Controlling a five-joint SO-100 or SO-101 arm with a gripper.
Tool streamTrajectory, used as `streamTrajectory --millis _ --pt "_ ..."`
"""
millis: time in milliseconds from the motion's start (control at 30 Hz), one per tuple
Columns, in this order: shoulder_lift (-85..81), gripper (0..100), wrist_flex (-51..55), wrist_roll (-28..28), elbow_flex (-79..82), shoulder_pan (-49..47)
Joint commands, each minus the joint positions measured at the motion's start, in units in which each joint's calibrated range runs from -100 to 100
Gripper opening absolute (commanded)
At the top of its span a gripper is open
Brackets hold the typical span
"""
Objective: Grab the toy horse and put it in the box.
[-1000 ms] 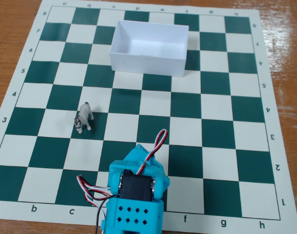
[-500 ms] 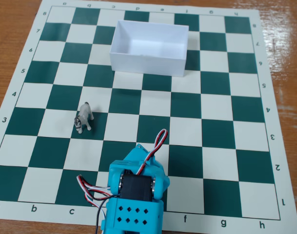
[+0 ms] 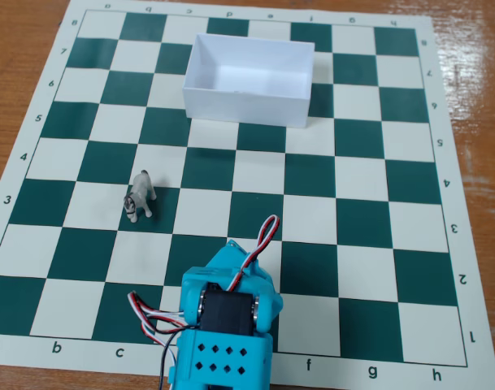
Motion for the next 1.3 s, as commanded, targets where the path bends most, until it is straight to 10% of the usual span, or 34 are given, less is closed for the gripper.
streamTrajectory --millis 0,400,667,867,1267 --pt "-0.3 0 0.3 0.0 0.4 -0.3" --pt "3.2 0 -0.1 0.7 -2.0 -1.2" --pt "31.6 3 3.2 5.2 -36.7 -0.3" --pt "46.8 33 2.3 5.7 -58.5 -2.4" --pt "54.5 40 -17.0 5.4 -50.0 -19.3"
